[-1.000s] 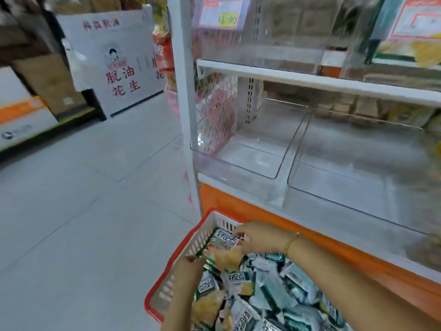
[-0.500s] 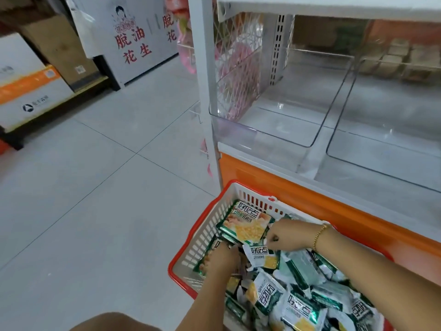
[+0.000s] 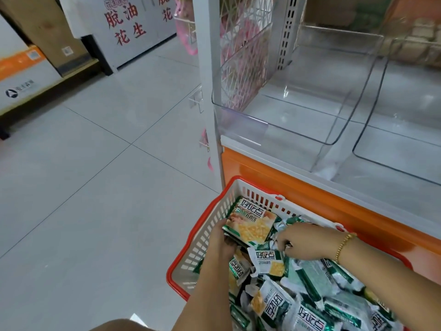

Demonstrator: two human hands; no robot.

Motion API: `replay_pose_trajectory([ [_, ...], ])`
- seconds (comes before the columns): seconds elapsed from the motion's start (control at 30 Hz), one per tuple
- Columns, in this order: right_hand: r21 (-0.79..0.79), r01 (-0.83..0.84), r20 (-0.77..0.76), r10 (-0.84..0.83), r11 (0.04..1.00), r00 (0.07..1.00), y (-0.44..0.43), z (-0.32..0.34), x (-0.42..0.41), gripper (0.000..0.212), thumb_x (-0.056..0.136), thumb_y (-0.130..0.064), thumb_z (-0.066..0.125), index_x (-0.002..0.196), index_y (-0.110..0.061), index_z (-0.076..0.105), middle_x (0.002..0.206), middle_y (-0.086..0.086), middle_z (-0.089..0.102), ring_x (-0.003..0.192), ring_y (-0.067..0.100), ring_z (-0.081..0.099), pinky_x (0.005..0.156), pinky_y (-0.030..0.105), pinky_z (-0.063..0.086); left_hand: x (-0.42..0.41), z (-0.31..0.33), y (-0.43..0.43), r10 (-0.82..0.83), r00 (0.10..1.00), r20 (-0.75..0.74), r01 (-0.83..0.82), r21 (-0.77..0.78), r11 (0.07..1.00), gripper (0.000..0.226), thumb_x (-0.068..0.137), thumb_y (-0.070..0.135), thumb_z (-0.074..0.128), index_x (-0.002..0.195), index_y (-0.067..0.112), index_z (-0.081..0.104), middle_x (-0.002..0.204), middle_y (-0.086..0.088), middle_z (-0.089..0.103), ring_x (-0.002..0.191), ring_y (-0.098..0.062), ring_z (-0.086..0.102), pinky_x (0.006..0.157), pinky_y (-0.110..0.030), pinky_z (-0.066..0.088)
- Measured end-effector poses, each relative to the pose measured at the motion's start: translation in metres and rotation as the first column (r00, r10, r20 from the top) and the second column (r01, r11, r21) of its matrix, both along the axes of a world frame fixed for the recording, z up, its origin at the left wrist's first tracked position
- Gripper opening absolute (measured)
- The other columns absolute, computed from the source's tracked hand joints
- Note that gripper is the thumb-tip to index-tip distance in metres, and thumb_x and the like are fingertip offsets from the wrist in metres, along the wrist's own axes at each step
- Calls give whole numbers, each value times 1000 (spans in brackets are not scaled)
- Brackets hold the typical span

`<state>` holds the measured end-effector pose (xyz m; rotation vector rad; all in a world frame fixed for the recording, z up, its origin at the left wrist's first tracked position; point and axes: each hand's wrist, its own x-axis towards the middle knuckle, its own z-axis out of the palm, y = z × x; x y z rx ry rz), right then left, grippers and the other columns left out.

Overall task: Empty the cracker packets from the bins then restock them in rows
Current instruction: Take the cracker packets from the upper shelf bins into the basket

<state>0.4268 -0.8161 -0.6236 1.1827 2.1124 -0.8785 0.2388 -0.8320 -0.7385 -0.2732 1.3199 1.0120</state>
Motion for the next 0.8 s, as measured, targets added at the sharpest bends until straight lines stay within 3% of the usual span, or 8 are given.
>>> replay_pose_trajectory([
  [0.07, 4, 4, -7, -4, 1000, 1000, 1, -2, 1, 27, 96, -15, 47, 117, -21, 63, 123, -7, 61, 84, 4, 53, 78, 21, 46, 2, -2, 0, -39, 999, -6, 39, 6, 999, 24, 91, 21, 57, 91, -3, 55, 60, -13, 63, 67, -24, 63, 64, -31, 54],
  [0.13, 6, -4, -9, 4, 1000, 1000, 4, -2, 0, 28, 96, -17, 47, 120, -21, 62, 123, -6, 61, 85, 3, 55, 76, 20, 46, 6, -3, -2, -84, 996, -38, 84, 1, 996, 18, 90, 12, 58, 76, 2, 53, 44, -3, 48, 39, -16, 48, 41, -23, 42],
  [0.23, 19, -22, 6, 22, 1000, 1000, 8, 0, -3, 29, 97, -20, 48, 124, -21, 60, 128, -5, 59, 107, 11, 57, 94, 26, 46, 15, -9, -2, -132, 985, -108, 129, -33, 991, 10, 85, 11, 64, 87, 3, 59, 56, -5, 41, 49, -20, 41, 49, -31, 39],
  [0.37, 31, -36, 45, 35, 999, 998, 14, -2, -5, 28, 94, -19, 47, 117, -13, 63, 121, 6, 64, 108, 22, 60, 95, 36, 48, 22, -10, 1, -49, 986, -156, 38, -74, 997, 16, 79, 15, 69, 89, 5, 62, 66, -5, 47, 55, -23, 43, 49, -31, 38],
  [0.5, 29, -28, 56, 26, 999, 998, 17, -1, -4, 27, 95, -21, 46, 117, -20, 62, 118, -3, 64, 104, 16, 60, 91, 31, 49, 27, -9, 0, -27, 972, -232, -3, -130, 991, 61, 69, 28, 82, 113, -3, 53, 69, -7, 48, 58, -21, 47, 55, -35, 41],
  [0.6, 40, -16, 56, 14, 999, 998, 18, 2, -2, 31, 97, -22, 47, 127, -19, 53, 116, 0, 57, 94, 15, 50, 72, 25, 41, 33, -5, -2, -104, 956, -276, 72, -123, 990, 103, 61, 46, 86, 137, -5, 38, 114, -14, 59, 98, -30, 59, 81, -39, 46],
  [0.67, 49, 16, 50, -19, 999, 999, 18, 3, -1, 34, 97, -23, 48, 130, -17, 49, 117, 3, 56, 92, 15, 47, 68, 26, 37, 33, -4, 0, -137, 948, -289, 114, -94, 989, 108, 56, 45, 88, 139, -2, 38, 132, -16, 54, 115, -34, 55, 95, -43, 47],
  [0.8, 48, 21, 36, -23, 999, 999, 17, 11, 1, 35, 97, -23, 49, 131, -15, 48, 126, 6, 54, 107, 19, 52, 75, 23, 36, 38, 4, -1, -170, 912, -373, 148, -87, 985, 90, 60, 33, 86, 129, -5, 43, 112, -19, 60, 98, -33, 61, 82, -43, 50],
])
